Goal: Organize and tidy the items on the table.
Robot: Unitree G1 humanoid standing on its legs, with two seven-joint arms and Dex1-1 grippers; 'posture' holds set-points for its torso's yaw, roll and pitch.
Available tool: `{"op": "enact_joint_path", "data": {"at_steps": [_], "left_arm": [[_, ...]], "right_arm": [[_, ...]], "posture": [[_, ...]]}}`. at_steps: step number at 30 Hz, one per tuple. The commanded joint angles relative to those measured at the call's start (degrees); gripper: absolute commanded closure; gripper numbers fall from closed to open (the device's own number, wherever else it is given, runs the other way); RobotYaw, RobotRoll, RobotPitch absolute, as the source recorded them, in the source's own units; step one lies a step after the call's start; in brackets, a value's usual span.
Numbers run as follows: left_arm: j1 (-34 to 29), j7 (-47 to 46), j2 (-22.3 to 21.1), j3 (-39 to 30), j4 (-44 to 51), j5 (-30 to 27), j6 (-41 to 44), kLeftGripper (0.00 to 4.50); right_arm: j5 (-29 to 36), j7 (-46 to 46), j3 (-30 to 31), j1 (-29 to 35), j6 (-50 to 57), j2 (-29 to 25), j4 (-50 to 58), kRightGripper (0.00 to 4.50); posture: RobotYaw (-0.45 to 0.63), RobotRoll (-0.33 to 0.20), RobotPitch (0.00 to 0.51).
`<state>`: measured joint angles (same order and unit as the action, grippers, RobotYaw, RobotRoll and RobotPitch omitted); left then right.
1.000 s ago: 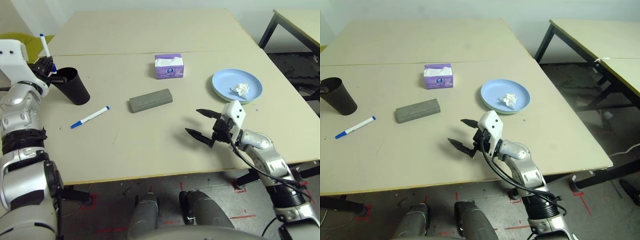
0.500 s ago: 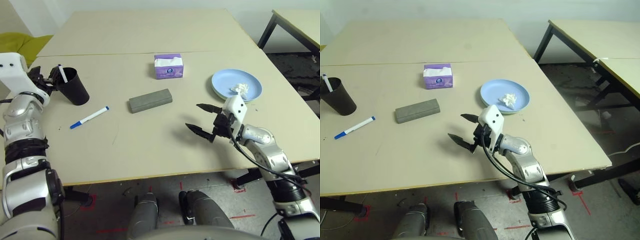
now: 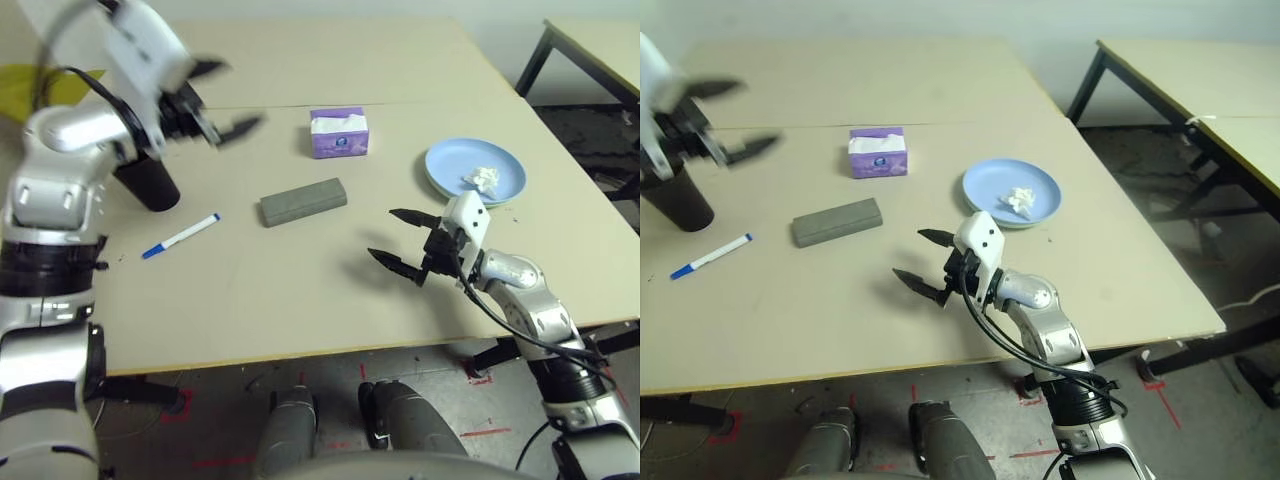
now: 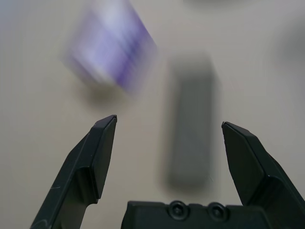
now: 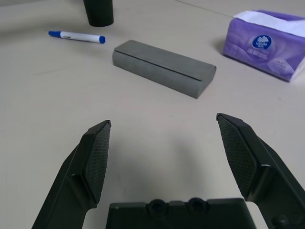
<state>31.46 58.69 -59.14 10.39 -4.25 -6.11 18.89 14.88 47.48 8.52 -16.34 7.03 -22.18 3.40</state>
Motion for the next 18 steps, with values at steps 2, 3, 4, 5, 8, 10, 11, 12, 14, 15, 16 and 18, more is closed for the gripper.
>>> {"op": "enact_joint_path", "data": {"at_steps": [2, 3, 4, 5, 8, 10, 11, 12, 14, 15, 16, 18], "left_arm": [[-3.2, 2.6, -5.1, 0.3, -3.3, 4.7, 2.8, 0.02], [-3.5, 3.2, -6.0, -0.2, -4.0, 4.9, 3.2, 0.02], [-3.6, 3.4, -6.7, -0.6, -4.7, 5.4, 3.7, 0.02], [-3.6, 3.5, -7.1, -0.7, -5.2, 5.7, 4.0, 0.02], [-2.0, 2.8, -7.9, -1.2, -7.8, 7.7, 3.9, 0.02], [-1.2, 2.5, -7.9, -1.4, -8.7, 8.7, 3.9, 0.02], [-0.9, 2.5, -7.9, -1.5, -9.0, 9.0, 3.8, 0.02], [-0.8, 2.3, -7.7, -1.6, -9.2, 9.2, 4.1, 0.02], [-0.7, 2.0, -7.4, -1.6, -9.7, 9.7, 4.9, 0.02], [-0.9, 1.8, -7.2, -1.4, -9.9, 10.1, 5.2, 0.02], [-1.0, 1.6, -7.0, -1.2, -10.1, 10.5, 5.6, 0.02], [-1.0, 1.1, -6.2, -1.0, -10.6, 10.9, 7.1, 0.02]], "right_arm": [[-0.5, -0.1, 0.8, 1.8, -0.2, 0.0, 1.2, 0.00], [-0.5, -0.2, 0.9, 2.1, -0.1, 0.0, 1.6, 0.00], [-0.6, -0.2, 1.0, 2.4, 0.0, 0.0, 1.8, 0.00], [-0.6, -0.2, 1.0, 2.6, 0.1, 0.0, 2.0, 0.00], [-0.6, -0.1, 1.6, 2.9, 0.2, 0.1, 2.4, 0.00], [-0.6, -0.1, 1.9, 2.8, 0.2, 0.2, 2.5, 0.00], [-0.6, -0.1, 2.0, 2.7, 0.2, 0.2, 2.6, 0.00], [-0.7, -0.1, 2.1, 2.7, 0.2, 0.2, 2.5, 0.00], [-0.6, 0.0, 2.1, 2.5, 0.3, 0.1, 2.6, 0.00], [-0.5, 0.0, 2.0, 2.5, 0.4, 0.0, 2.7, 0.00], [-0.5, 0.0, 2.0, 2.5, 0.4, -0.1, 2.8, 0.00], [-0.4, 0.1, 1.9, 2.6, 0.5, -0.3, 3.1, 0.00]], "posture": [[-0.11, 0.000, 0.154], [-0.11, 0.000, 0.154], [-0.11, 0.000, 0.154], [-0.11, 0.000, 0.154], [-0.11, 0.000, 0.152], [-0.11, 0.000, 0.150], [-0.11, 0.000, 0.150], [-0.11, 0.000, 0.148], [-0.11, 0.000, 0.147], [-0.11, 0.000, 0.147], [-0.11, 0.000, 0.146], [-0.12, 0.000, 0.146]]}}
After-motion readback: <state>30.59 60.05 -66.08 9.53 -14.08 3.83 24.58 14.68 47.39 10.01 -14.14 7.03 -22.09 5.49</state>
